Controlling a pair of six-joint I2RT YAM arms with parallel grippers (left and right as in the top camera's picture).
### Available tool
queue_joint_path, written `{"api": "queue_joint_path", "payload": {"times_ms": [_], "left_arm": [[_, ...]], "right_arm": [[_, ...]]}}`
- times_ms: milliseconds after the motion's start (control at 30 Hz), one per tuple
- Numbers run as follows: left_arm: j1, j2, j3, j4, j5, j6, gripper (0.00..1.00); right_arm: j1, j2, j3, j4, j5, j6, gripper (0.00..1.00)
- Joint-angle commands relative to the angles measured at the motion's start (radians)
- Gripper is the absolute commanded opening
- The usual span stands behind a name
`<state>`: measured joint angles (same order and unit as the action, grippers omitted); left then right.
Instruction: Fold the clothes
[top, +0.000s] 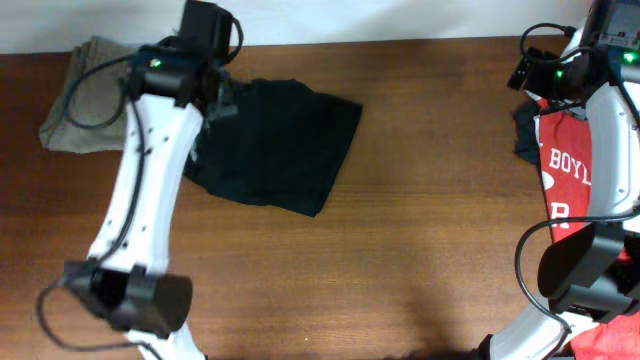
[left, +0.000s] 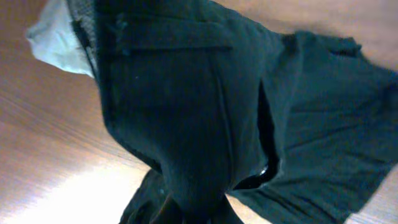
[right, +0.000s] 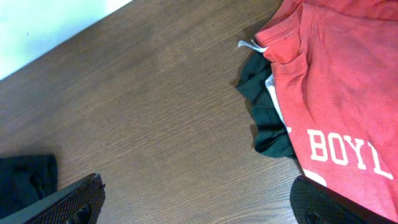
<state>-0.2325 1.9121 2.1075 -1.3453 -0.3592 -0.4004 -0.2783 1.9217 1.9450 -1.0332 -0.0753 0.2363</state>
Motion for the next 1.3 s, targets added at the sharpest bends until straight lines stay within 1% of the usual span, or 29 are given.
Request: {"api": "queue_joint_path", "payload": {"times_ms": [0, 133, 300, 533, 667, 767, 800, 867, 933, 1100, 1200, 1267], "left_arm": [[0.005, 0.11, 0.021, 0.056, -0.003, 0.012, 0.0], [-0.016, 0.167, 0.021, 0.149, -0.003, 0.012, 0.01], [-0.087, 0.17, 0.021, 0.275, 0.005, 0.013, 0.0], [-0.188, 0.171, 0.021, 0.302, 0.004, 0.013, 0.0], [-0.217, 0.171, 0.021, 0.294, -0.004, 0.013, 0.0], [-0.213, 0.171, 0.022, 0.252, -0.005, 0.012, 0.0], [-0.208, 0.171, 0.022, 0.224, -0.012, 0.001, 0.0], [-0.196, 0.171, 0.022, 0.163, -0.078, -0.071, 0.0], [-0.175, 0.17, 0.022, 0.123, -0.111, -0.085, 0.0], [-0.109, 0.153, 0.03, 0.098, -0.098, -0.085, 0.0], [-0.071, 0.106, 0.057, 0.091, -0.064, -0.085, 0.0], [-0.058, 0.061, 0.058, 0.083, -0.066, -0.085, 0.0]], "right_arm": [[-0.004, -0.008, 0.006, 0.0, 0.008, 0.007, 0.99], [-0.004, -0.008, 0.006, 0.0, 0.008, 0.007, 0.99], [-0.004, -0.008, 0.006, 0.0, 0.008, 0.007, 0.99], [-0.004, -0.008, 0.006, 0.0, 0.008, 0.007, 0.99], [-0.004, -0.008, 0.006, 0.0, 0.008, 0.007, 0.99], [-0.004, -0.008, 0.006, 0.0, 0.008, 0.007, 0.99], [-0.004, -0.008, 0.006, 0.0, 0.008, 0.007, 0.99], [-0.004, -0.008, 0.006, 0.0, 0.008, 0.007, 0.99], [-0.004, -0.008, 0.006, 0.0, 0.008, 0.007, 0.99], [-0.004, -0.008, 0.006, 0.0, 0.008, 0.007, 0.99], [-0.004, -0.008, 0.006, 0.0, 0.008, 0.007, 0.99], [-0.004, -0.008, 0.006, 0.0, 0.008, 0.007, 0.99]]}}
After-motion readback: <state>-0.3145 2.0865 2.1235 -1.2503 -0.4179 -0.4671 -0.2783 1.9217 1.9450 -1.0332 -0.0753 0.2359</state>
